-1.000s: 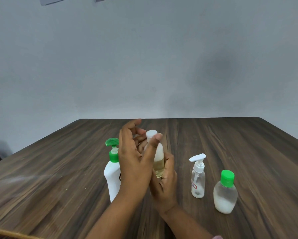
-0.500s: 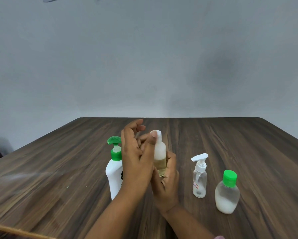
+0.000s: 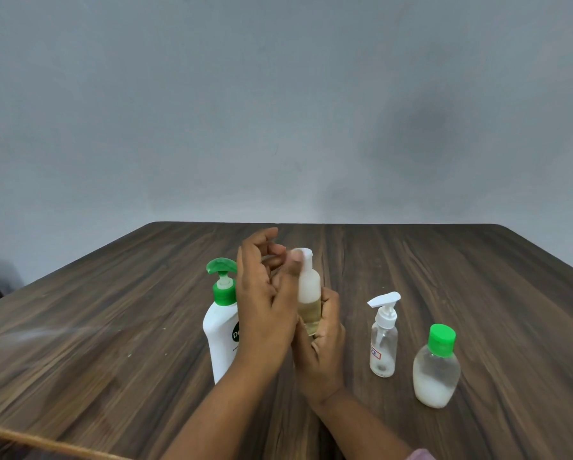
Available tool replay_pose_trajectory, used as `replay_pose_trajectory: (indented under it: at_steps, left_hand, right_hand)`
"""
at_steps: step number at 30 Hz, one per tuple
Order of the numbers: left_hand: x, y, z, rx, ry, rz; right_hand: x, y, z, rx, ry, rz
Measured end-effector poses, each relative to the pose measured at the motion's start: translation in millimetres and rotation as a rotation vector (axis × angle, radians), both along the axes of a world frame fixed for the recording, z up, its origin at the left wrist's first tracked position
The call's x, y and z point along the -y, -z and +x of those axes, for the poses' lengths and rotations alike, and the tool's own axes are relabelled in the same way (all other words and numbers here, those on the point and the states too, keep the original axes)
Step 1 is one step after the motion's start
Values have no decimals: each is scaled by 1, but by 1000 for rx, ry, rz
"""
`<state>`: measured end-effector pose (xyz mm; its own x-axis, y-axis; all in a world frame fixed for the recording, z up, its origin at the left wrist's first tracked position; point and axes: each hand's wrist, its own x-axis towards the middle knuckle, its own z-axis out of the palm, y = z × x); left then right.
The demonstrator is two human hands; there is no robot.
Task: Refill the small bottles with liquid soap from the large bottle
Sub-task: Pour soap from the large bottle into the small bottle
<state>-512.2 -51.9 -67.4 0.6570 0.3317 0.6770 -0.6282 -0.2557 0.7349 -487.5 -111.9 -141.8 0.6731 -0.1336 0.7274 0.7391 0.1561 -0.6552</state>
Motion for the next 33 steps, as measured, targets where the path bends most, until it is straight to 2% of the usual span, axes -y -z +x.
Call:
replay_pose_trajectory:
  at_steps: [4,11,16,19,22,26,33]
  left_hand:
    - [3,2,0,17,-50,62]
    - [7,6,3,13,-66,22]
    - [7,9,15,35,-69,70]
    - [10,21,20,33,-64,139]
    - [12,40,24,8,-40,176]
    - [8,67,35,-72,86,110]
    - [6,82,42,-197,140,-56]
  right_hand:
    - [2,-1,0,3,7,-13]
    - [3,4,3,-24,13,-57]
    - [2,8,4,-64,-24,-78]
    - [4,3,0,-175,-60,-54]
    - [7,-2,7,-441,-91,37]
    - [9,19,33,-552,210,-323]
    - [7,23,61,-549,406,-620]
